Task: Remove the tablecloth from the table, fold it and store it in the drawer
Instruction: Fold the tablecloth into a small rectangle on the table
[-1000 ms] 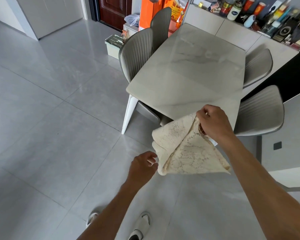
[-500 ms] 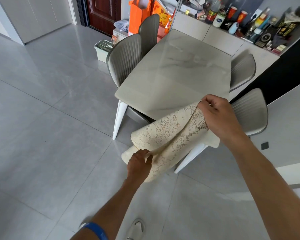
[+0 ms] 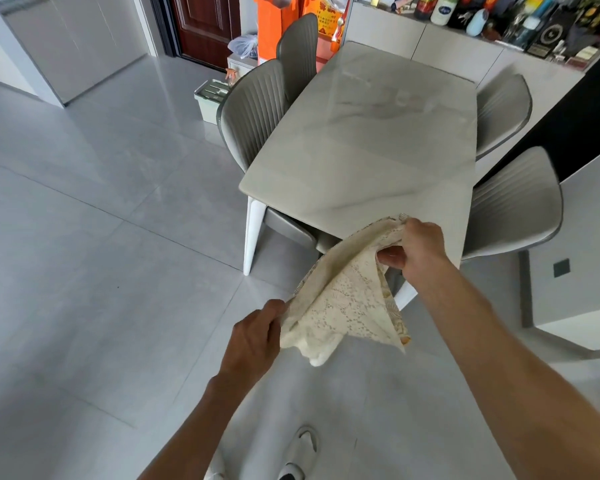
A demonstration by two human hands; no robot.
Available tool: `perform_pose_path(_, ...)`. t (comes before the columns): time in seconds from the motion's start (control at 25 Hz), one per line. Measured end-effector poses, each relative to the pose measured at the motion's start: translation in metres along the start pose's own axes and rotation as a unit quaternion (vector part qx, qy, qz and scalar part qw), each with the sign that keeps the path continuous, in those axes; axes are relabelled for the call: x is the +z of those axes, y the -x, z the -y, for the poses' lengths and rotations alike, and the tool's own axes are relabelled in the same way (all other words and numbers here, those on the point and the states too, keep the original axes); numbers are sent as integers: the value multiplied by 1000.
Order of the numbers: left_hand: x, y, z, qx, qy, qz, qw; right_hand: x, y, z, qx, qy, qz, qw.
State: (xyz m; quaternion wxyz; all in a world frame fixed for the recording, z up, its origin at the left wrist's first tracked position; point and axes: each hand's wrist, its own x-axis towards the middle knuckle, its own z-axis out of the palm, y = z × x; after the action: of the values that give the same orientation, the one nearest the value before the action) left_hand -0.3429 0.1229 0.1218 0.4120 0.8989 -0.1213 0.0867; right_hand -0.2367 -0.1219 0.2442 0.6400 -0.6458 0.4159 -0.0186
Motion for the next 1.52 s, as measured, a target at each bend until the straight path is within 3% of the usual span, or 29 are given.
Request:
perform_pose_path(0.16,-5,-2,-21,119,37,43,991,6,13,-10,16,-48,1,999)
perform_pose_path(0.28,1,0,-32,177,-3,107,978,6,21,-12,29,-94,1,995)
perform_pose_path(0.32,4,1,-35,163,-31,130,978,5,24,-11,30,-112,0,993)
perform_pose_path(0.4,12,3,-45,59,-66,162,983,7,30,-9,37,-154,-5,987)
perform_pose_path(0.56,31,15,-66,-107,0,142,984,11,43,-16,56,-208,0,976)
perform_pose_path(0.68,44,23,-74,-210,-6,165,964,14,49,-19,64,-243,-2,968)
perform_pose_path(0.92,85,13,-89,-253,-124,78,956,21,62,-17,83,-294,0,952)
perform_pose_path(1.04,87,1,-73,-281,-131,51,949,15,66,-14,70,-275,2,959)
perform_pose_path(1.16,79,-4,-55,-262,-70,23,962,-1,58,-9,31,-205,-11,978)
perform_pose_path(1.28,51,-10,-30,-205,-18,13,978,-30,35,-12,-62,19,-48,997)
perform_pose_path(1.4,9,-38,-11,-131,-41,77,988,-63,7,-22,-165,308,-93,932)
perform_pose_path(1.52,-29,-80,-21,-76,2,164,984,-84,-19,-32,-167,524,-103,829)
